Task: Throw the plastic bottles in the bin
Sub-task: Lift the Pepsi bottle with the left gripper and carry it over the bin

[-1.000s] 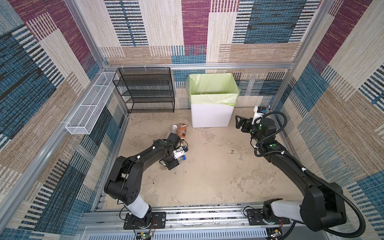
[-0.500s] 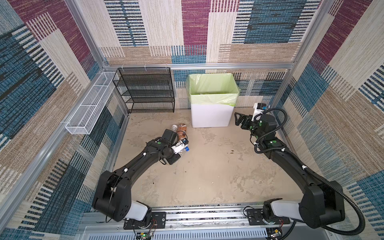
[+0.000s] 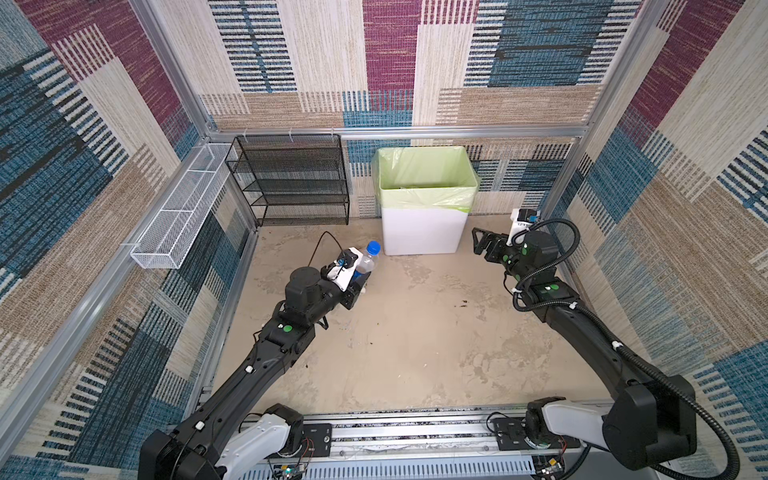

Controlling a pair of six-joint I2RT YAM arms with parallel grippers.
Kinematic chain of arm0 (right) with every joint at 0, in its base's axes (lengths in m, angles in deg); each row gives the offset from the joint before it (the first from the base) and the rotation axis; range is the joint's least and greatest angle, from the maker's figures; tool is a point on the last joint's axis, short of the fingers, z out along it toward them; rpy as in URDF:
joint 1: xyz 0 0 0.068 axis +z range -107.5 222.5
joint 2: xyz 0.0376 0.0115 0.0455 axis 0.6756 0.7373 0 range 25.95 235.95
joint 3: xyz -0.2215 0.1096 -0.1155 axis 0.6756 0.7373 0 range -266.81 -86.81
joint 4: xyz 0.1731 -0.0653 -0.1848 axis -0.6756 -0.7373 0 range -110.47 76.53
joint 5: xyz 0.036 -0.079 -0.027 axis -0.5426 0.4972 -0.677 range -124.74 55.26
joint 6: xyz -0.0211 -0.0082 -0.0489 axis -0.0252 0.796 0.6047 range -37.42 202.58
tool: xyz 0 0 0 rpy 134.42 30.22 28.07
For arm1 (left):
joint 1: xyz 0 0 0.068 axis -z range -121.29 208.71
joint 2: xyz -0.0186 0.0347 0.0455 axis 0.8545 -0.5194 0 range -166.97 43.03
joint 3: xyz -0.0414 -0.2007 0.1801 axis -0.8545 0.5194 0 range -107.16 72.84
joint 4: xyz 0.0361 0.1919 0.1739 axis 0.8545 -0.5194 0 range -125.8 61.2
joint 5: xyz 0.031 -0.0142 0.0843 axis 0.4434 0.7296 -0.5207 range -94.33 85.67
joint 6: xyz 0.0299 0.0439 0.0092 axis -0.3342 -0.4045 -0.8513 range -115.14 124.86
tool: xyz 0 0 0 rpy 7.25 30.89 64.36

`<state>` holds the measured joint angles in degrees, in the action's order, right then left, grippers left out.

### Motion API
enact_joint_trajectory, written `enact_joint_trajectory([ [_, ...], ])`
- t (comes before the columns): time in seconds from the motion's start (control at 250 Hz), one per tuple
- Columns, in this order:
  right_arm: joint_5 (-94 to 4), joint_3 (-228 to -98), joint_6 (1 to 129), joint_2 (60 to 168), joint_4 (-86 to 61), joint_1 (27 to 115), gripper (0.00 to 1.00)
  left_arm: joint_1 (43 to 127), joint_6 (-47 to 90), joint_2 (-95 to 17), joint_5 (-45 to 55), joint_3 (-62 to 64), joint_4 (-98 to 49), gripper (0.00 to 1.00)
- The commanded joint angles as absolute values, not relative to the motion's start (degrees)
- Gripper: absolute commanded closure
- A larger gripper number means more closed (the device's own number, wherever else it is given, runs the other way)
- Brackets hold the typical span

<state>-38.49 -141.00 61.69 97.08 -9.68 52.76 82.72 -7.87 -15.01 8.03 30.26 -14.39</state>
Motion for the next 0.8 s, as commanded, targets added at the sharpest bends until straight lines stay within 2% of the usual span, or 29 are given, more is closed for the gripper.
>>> enact_joint_trajectory([
  [0.0, -37.0, -141.9, 62.1, 96.4, -11.1, 52.8, 0.03, 82.7, -2.8, -15.1, 10.4, 31.9, 11.2, 0.51],
  [0.132, -36.0, -141.1, 62.2, 95.0, -10.8, 52.8, 0.02, 82.8, -2.1, -16.5, 12.1, 32.6, 23.4, 0.49],
  [0.364, -35.3, -139.8, 61.8, 94.7, -9.6, 52.8, 0.03, 82.9, -4.1, -18.9, 13.7, 31.1, 35.8, 0.47],
  [0.548, -35.2, -139.9, 61.6, 94.7, -8.0, 52.8, 0.03, 82.9, -2.8, -25.2, 16.7, 22.2, 41.4, 0.46],
  [0.628, -35.4, -140.3, 61.3, 94.8, -7.3, 52.8, 0.03, 83.0, -1.4, -30.2, 18.1, 11.1, 33.5, 0.47],
  [0.732, -35.7, -140.9, 60.6, 94.8, -6.3, 52.9, 0.03, 83.0, 0.2, -41.6, 14.9, -11.4, 12.3, 0.48],
  [0.796, -36.2, -141.6, 60.2, 94.8, -6.4, 53.0, 0.03, 83.0, 1.8, -51.9, 12.3, -28.8, -5.0, 0.40],
])
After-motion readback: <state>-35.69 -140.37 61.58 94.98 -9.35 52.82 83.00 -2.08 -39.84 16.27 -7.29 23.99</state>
